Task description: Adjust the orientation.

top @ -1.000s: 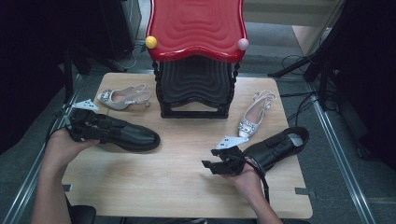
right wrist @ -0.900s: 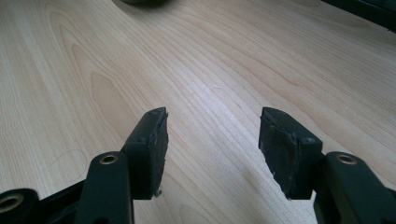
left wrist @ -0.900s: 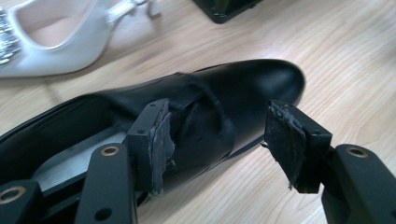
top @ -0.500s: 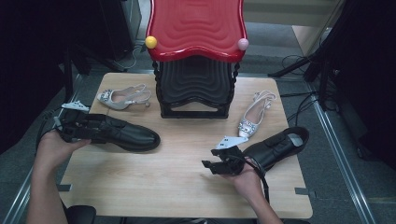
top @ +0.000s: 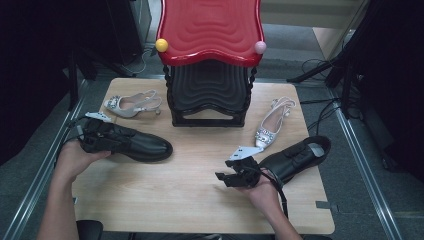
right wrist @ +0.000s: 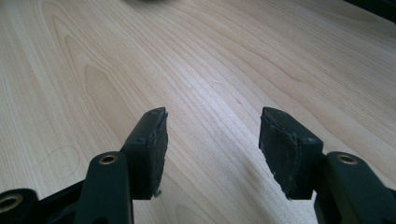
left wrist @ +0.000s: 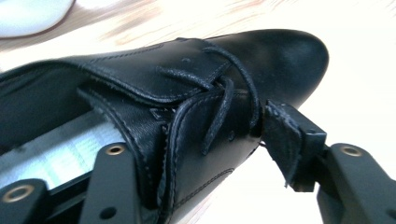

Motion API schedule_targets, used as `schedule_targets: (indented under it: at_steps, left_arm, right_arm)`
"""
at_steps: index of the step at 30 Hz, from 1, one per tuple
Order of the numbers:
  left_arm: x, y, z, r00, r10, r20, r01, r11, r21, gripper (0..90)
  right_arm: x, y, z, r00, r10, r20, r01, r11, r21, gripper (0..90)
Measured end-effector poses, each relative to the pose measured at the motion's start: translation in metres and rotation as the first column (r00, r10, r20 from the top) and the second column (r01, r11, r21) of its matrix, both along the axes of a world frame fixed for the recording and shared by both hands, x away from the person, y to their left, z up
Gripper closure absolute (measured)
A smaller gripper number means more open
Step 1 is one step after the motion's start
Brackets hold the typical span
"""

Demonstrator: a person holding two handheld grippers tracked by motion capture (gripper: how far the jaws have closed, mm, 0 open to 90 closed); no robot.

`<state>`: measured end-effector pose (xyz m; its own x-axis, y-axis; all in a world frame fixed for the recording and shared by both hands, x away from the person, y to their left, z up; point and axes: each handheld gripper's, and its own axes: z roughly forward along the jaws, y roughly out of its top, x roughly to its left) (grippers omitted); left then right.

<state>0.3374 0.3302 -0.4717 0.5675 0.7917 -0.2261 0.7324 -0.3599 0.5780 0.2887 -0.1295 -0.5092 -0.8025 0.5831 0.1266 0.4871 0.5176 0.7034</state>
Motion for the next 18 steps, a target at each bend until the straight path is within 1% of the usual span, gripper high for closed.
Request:
schedule_targets:
  at_steps: [1,2,4,5,6,8,10,12,13,15,17,18]
  left_arm:
    - [0.000,0.000,0.000,1.0000,0.000,0.000,0.000,1.0000,0.000,46.9]
    - [0.000,-0.002,0.001,1.0000,0.001,-0.010,-0.002,0.9997,-0.026,50.6]
    - [0.001,-0.002,0.003,0.9994,0.003,-0.034,-0.006,0.9980,-0.062,59.9]
    - [0.001,-0.002,0.003,0.9994,0.003,-0.034,-0.006,0.9980,-0.062,63.5]
    - [0.000,-0.003,0.003,0.9991,-0.002,-0.041,-0.002,0.9972,-0.075,63.5]
    - [0.000,-0.006,0.005,0.9989,-0.019,-0.042,0.015,0.9966,-0.080,67.8]
    - [-0.001,-0.010,0.010,0.9980,-0.038,-0.050,0.033,0.9942,-0.103,75.0]
    - [-0.001,-0.012,0.011,0.9976,-0.042,-0.054,0.037,0.9938,-0.105,77.5]
    - [-0.002,-0.016,0.013,0.9977,-0.044,-0.051,0.038,0.9926,-0.116,78.7]
    - [-0.003,-0.019,0.015,0.9980,-0.039,-0.049,0.034,0.9932,-0.112,80.0]
    - [-0.005,-0.025,0.020,0.9986,-0.039,-0.035,0.035,0.9947,-0.097,80.4]
    - [-0.007,-0.027,0.022,0.9989,-0.036,-0.030,0.033,0.9939,-0.105,80.4]
  right_arm:
    - [0.000,0.000,0.000,1.0000,0.000,0.000,0.000,1.000,0.000,43.0]
    - [0.000,0.000,0.000,1.0000,0.001,-0.002,-0.001,1.000,-0.001,42.9]
    - [-0.001,0.000,0.000,1.0000,0.000,-0.001,0.000,1.000,-0.001,42.9]
    - [-0.001,0.000,0.000,1.0000,0.000,-0.001,0.000,1.000,-0.001,42.9]
    - [0.000,0.000,0.001,1.0000,0.000,0.000,0.000,1.000,0.000,42.9]
    - [0.000,-0.001,0.001,1.0000,-0.001,0.004,0.001,1.000,0.001,42.9]
    - [0.000,-0.002,0.002,1.0000,-0.003,0.007,0.003,1.000,0.005,42.9]
    - [0.000,-0.002,0.002,1.0000,-0.003,0.007,0.003,1.000,0.006,42.8]
    - [0.000,-0.002,0.002,1.0000,-0.005,0.007,0.005,1.000,0.009,42.7]
    - [0.001,-0.002,0.003,0.9999,-0.003,0.012,0.003,1.000,0.013,42.5]
    - [0.001,-0.002,0.004,0.9999,-0.002,0.014,0.001,1.000,0.015,42.4]
    - [0.002,-0.002,0.004,0.9999,-0.001,0.014,0.001,1.000,0.017,42.2]
